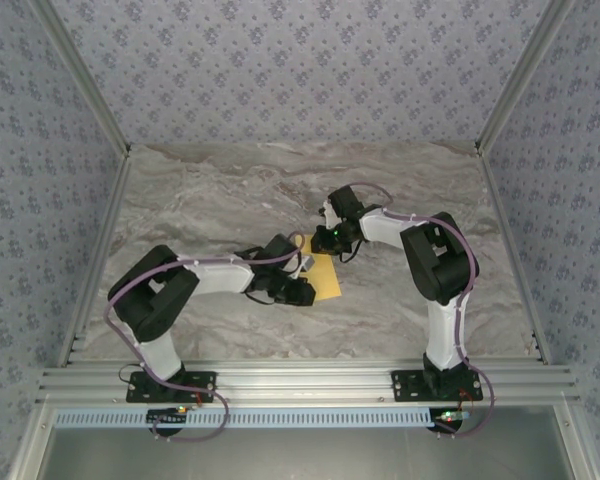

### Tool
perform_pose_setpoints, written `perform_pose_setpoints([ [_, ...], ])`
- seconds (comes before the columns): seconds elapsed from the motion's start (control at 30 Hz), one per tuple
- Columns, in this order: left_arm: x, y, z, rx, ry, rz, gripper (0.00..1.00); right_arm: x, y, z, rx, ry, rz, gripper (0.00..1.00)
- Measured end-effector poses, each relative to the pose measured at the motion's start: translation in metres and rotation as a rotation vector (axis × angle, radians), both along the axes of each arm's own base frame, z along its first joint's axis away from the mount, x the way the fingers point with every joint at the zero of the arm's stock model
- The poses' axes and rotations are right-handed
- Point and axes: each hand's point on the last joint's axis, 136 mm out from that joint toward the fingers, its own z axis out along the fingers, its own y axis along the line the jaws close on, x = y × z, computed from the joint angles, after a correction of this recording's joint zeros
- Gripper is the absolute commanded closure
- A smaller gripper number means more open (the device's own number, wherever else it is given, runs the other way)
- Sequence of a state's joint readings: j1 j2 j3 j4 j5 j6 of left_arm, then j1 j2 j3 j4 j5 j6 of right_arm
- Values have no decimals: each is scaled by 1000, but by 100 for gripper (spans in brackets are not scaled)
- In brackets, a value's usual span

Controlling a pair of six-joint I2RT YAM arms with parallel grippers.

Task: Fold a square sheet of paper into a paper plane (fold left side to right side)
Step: First fold the square sheet of paper in half at the center of the table.

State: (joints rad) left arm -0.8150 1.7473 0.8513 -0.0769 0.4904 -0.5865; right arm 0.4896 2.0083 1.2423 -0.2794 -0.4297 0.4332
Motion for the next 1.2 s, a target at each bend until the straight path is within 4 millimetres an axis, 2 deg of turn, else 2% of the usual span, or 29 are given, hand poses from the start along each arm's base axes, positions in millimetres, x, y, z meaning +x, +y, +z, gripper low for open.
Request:
perform_pose_setpoints([
  [0.07, -3, 1, 4, -14, 6, 3, 78, 0, 0, 0, 0, 0, 0, 88],
  [0.17, 1, 0, 22, -63, -7, 20, 77, 0, 0, 0, 0, 0, 0, 88],
  [0.27, 18, 2, 40, -123, -35, 61, 76, 0, 0, 0, 0, 0, 0, 88],
  [0.33, 32, 7, 45, -143, -45, 92, 76, -1, 1, 0, 0, 0, 2, 88],
  [0.43, 47, 13, 43, -141, -48, 124, 76, 0, 0, 0, -3, -1, 1, 88],
  [0.63, 59, 1, 29, -128, -32, 101, 77, -1, 1, 0, -7, -4, 3, 88],
  [0.8, 57, 1, 12, -105, 0, 94, 77, -1, 1, 0, -12, -8, 2, 88],
  [0.97, 51, 2, 4, -84, 15, 72, 77, -1, 1, 0, -15, -9, 1, 88],
  [1.2, 39, -2, 1, -78, -7, 25, 78, -1, 1, 0, -18, -10, 1, 88],
])
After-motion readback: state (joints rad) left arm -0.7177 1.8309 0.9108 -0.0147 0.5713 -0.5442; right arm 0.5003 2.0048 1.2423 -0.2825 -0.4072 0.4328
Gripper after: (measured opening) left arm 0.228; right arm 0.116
